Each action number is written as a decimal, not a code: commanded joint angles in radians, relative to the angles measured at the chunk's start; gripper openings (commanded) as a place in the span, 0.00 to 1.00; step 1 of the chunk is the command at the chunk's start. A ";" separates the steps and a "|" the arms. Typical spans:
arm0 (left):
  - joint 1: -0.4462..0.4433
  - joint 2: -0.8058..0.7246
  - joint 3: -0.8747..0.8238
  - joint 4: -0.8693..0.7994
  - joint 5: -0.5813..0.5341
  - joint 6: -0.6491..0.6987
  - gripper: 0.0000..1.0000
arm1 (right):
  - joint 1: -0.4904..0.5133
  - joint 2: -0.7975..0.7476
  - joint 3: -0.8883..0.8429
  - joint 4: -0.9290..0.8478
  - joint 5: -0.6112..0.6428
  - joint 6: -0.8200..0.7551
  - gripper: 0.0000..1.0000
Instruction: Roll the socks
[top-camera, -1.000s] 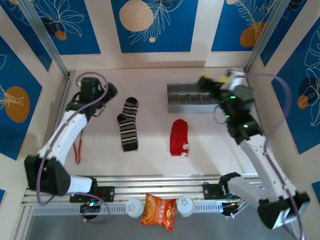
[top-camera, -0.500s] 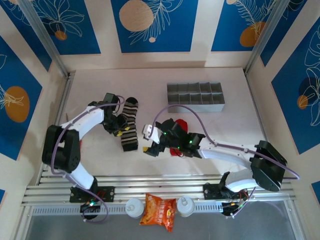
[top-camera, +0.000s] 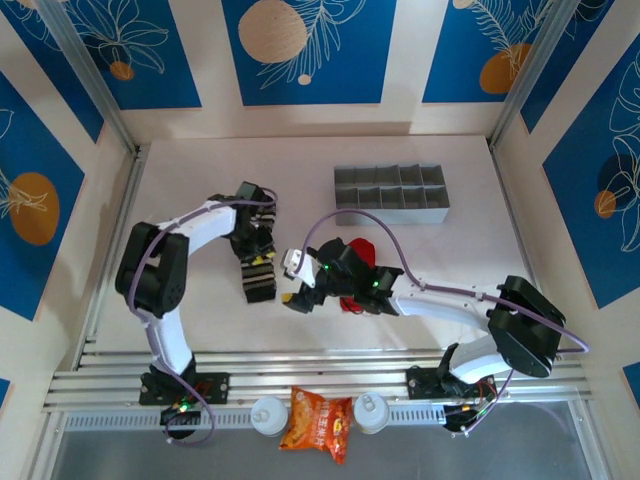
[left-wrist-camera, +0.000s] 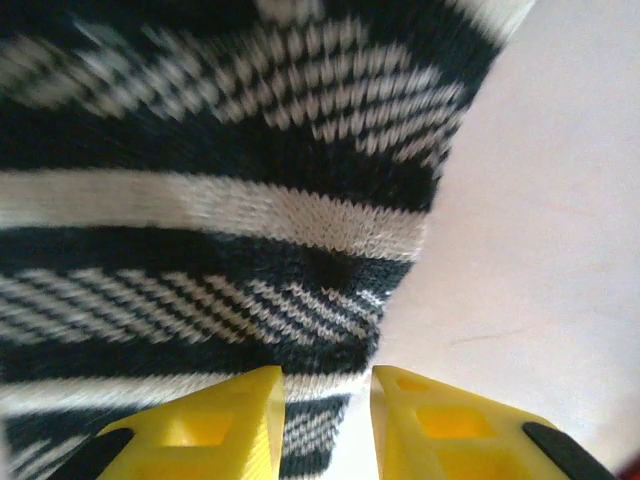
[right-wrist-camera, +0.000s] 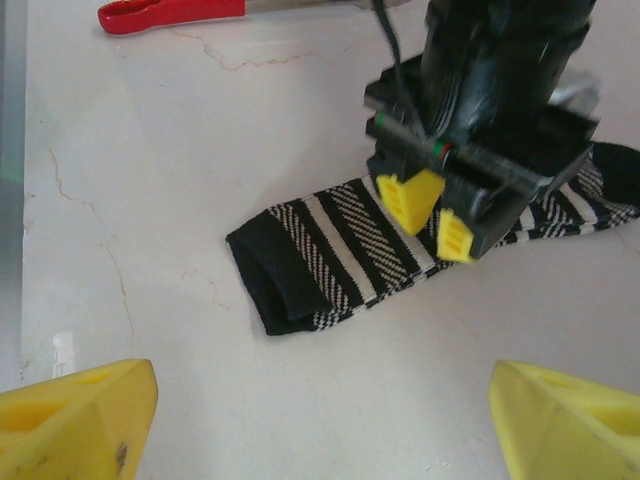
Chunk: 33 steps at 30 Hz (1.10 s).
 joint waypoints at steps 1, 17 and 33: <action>-0.047 0.045 -0.059 0.053 0.043 -0.020 0.28 | -0.012 -0.051 -0.039 0.009 -0.015 0.030 0.86; -0.225 0.040 0.033 0.035 0.035 -0.071 0.27 | -0.024 -0.131 -0.181 -0.102 0.013 -0.291 0.84; -0.090 -0.223 -0.086 0.032 0.119 -0.197 0.37 | 0.052 0.186 -0.006 -0.044 0.004 -0.387 0.77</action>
